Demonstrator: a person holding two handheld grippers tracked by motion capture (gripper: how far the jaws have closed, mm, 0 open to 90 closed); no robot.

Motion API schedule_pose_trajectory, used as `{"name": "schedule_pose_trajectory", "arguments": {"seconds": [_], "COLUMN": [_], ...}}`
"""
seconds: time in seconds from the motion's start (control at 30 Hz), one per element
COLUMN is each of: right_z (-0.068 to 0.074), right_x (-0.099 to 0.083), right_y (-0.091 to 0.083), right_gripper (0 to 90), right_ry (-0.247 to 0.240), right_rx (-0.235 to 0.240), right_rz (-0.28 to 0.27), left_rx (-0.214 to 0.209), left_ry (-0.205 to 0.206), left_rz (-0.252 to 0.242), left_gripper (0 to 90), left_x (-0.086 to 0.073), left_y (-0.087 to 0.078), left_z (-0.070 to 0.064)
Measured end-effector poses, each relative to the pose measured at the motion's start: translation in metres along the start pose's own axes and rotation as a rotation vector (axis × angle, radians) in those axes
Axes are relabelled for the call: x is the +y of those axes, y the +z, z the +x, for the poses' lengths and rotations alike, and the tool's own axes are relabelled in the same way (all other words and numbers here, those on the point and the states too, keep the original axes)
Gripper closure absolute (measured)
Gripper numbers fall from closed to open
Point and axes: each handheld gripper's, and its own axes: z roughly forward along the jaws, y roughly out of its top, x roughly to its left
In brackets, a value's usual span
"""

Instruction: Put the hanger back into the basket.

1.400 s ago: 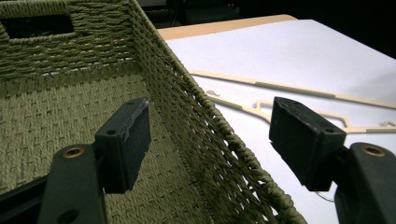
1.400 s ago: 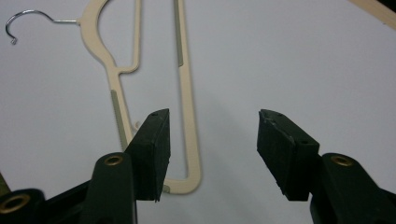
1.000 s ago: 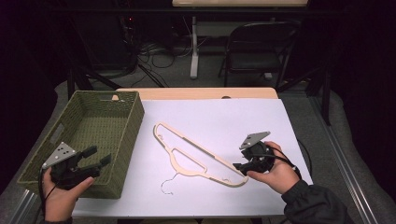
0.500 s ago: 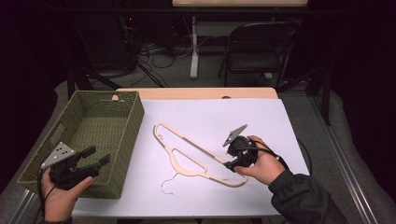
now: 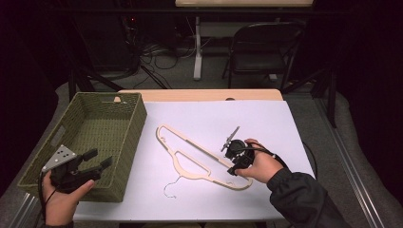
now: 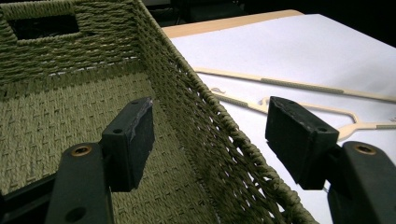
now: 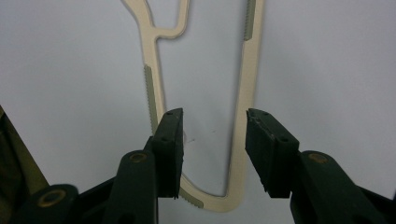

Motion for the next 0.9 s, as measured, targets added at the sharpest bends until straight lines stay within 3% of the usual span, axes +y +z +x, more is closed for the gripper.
{"name": "schedule_pose_trajectory", "arguments": {"seconds": [0.37, 0.47, 0.57, 0.9], "right_z": [0.001, 0.003, 0.004, 0.007], "right_x": [0.006, 0.008, 0.012, 0.018], "right_y": [0.009, 0.011, 0.015, 0.026], "right_gripper": [59.4, 59.9, 61.5, 67.4], "right_ry": [-0.046, -0.055, -0.080, -0.102], "right_rx": [0.003, -0.004, 0.000, 0.020], "right_rz": [0.109, 0.092, 0.107, 0.143], "left_rx": [0.001, 0.002, 0.001, 0.003], "left_ry": [0.002, 0.003, 0.002, -0.001], "left_rz": [-0.001, -0.001, -0.001, 0.004], "left_gripper": [32.9, 32.9, 33.0, 33.1], "left_x": [0.000, 0.000, 0.000, -0.001], "left_y": [0.000, 0.000, 0.000, 0.001], "left_z": [0.000, 0.000, 0.000, 0.000]}}
